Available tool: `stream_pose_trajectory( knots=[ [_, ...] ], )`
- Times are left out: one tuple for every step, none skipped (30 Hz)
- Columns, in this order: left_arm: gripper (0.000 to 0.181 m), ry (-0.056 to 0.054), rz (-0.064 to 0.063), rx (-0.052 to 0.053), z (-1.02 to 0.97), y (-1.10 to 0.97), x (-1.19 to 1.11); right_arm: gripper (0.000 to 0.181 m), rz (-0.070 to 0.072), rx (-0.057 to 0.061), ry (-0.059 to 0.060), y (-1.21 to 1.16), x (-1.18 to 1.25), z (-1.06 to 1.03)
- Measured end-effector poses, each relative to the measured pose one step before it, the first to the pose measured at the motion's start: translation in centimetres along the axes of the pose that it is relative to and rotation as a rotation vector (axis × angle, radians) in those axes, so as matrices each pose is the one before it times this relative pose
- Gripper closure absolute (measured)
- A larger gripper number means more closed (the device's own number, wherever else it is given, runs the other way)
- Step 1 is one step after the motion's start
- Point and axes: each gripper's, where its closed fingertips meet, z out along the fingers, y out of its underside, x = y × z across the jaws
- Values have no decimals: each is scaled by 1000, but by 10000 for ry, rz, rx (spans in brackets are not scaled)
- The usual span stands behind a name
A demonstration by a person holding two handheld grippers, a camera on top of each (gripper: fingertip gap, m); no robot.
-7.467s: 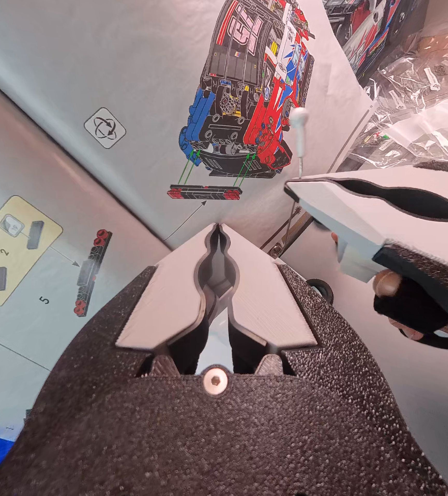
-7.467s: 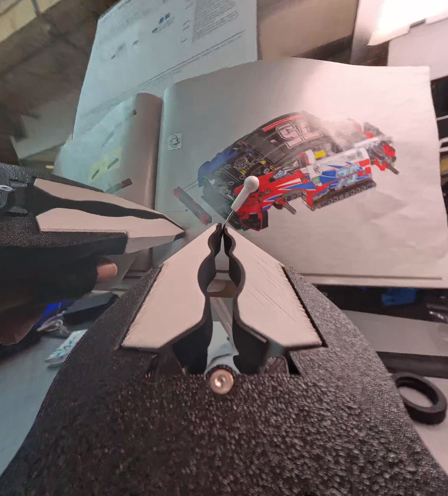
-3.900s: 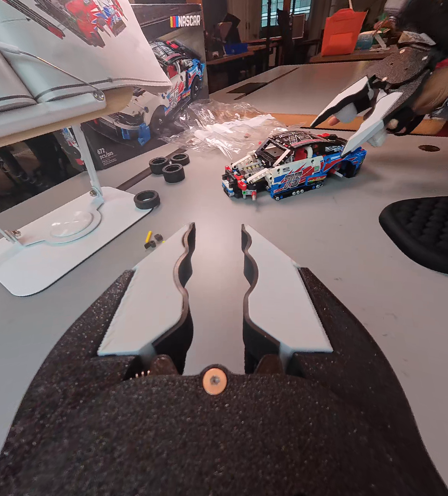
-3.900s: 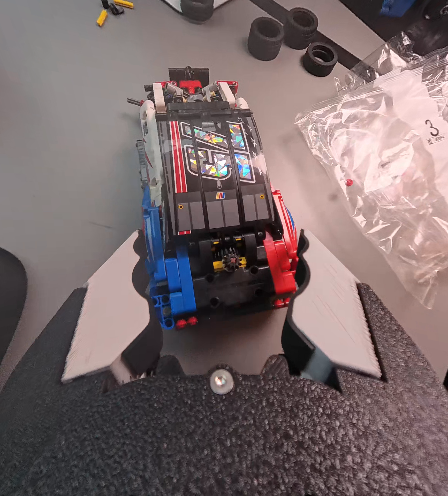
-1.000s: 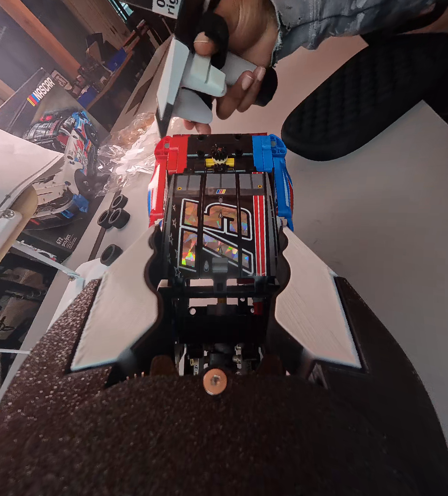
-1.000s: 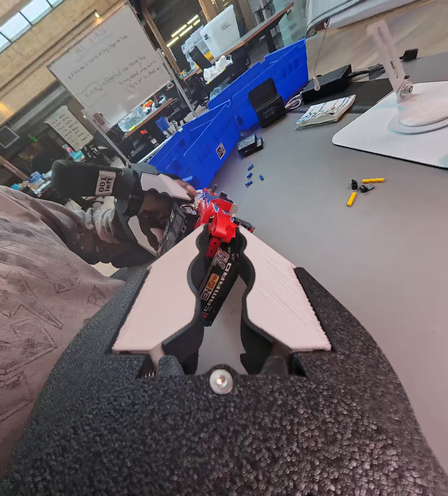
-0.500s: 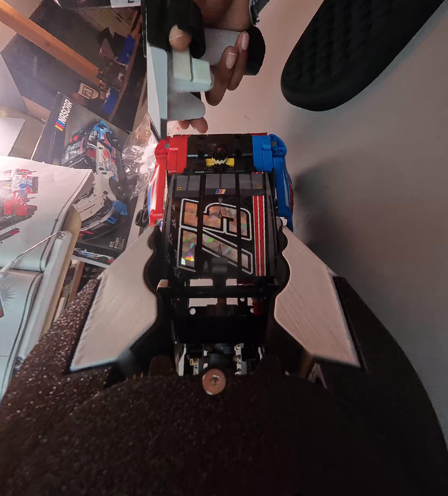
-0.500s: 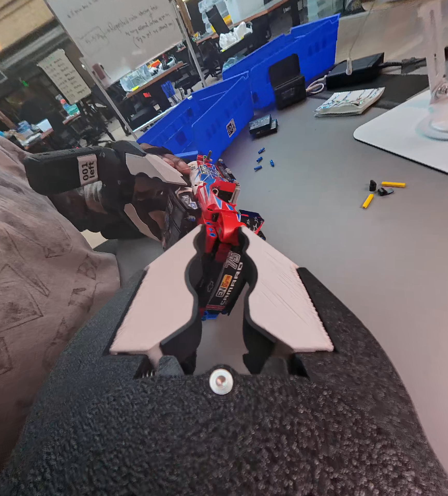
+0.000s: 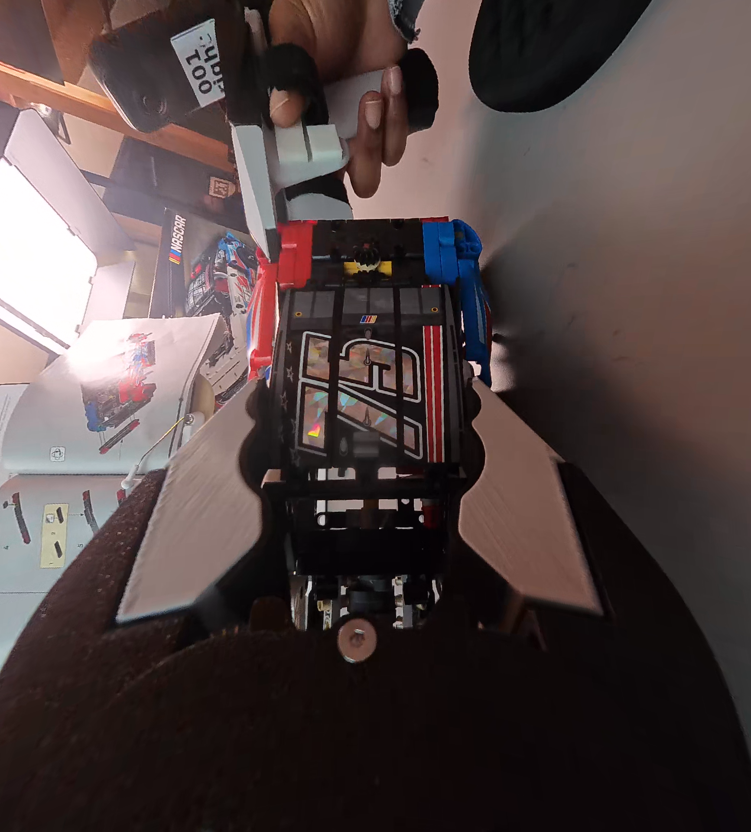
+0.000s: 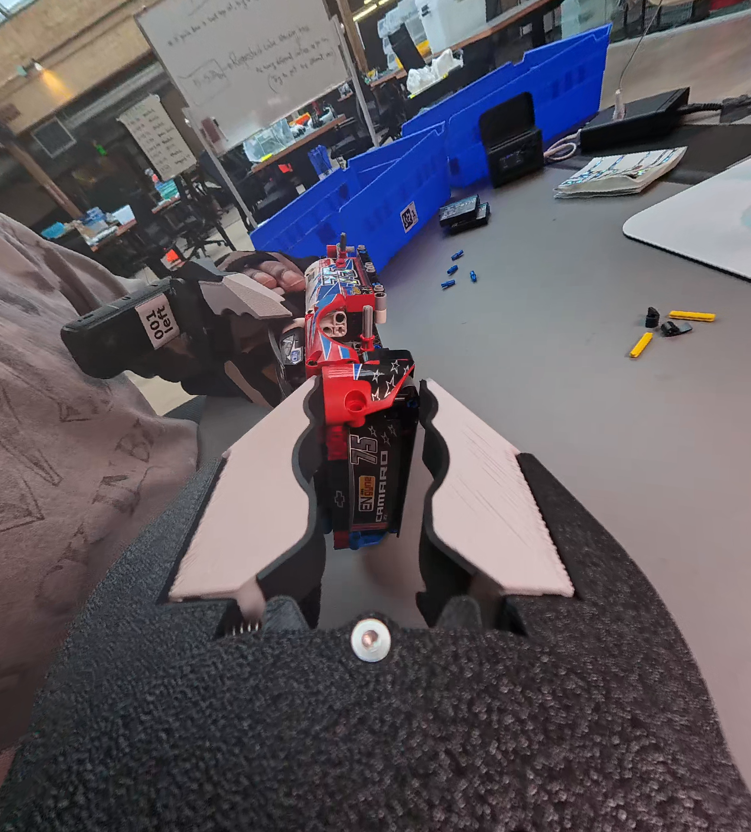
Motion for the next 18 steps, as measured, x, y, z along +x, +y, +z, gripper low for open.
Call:
stream_pose_trajectory(
  knots=[
    [96,-33,20,14,1,-16,29,139,-64,37,56,-33,-44,18],
    [95,-7,1,23,-14,-28,30,139,24,56,35,0,-58,5],
    [96,7,1,22,-16,-20,26,139,23,94,42,-14,-47,-1],
    [96,9,-2,13,-6,-21,31,139,86,99,35,1,-25,-3],
    [96,1,7,11,3,-21,33,138,50,104,31,-14,-56,-11],
    [96,-9,29,24,-18,-63,21,139,-3,95,14,3,-72,-40],
    [96,-10,19,13,-4,-49,20,138,85,56,5,-2,-46,-48],
    [96,-11,8,-4,11,-27,7,138,103,-3,4,0,-18,-49],
    [96,-18,23,-7,29,-34,-3,138,57,-45,-8,-23,-41,-91],
    [96,-24,46,10,17,-38,16,134,-21,-50,-123,-33,-226,-165],
    [96,-20,28,4,-1,-19,13,132,-50,20,-30,-112,-70,-253],
    [97,-1,-4,-5,-23,18,-7,133,-74,-5,-40,-61,-55,-344],
    [97,3,2,2,-16,12,3,135,-41,-90,8,89,65,-331],
    [97,2,7,16,-10,-21,4,143,-52,-126,83,178,198,-233],
    [96,3,-3,27,-7,-48,18,143,-37,1,-43,37,-52,-48],
    [97,22,-36,44,-7,-78,7,143,-5,27,13,-25,23,66],
    [96,44,-74,2,-14,10,-17,143,0,13,30,-29,60,88],
    [97,42,-56,3,-22,40,-20,142,64,-3,-4,-1,57,73]
  ],
)
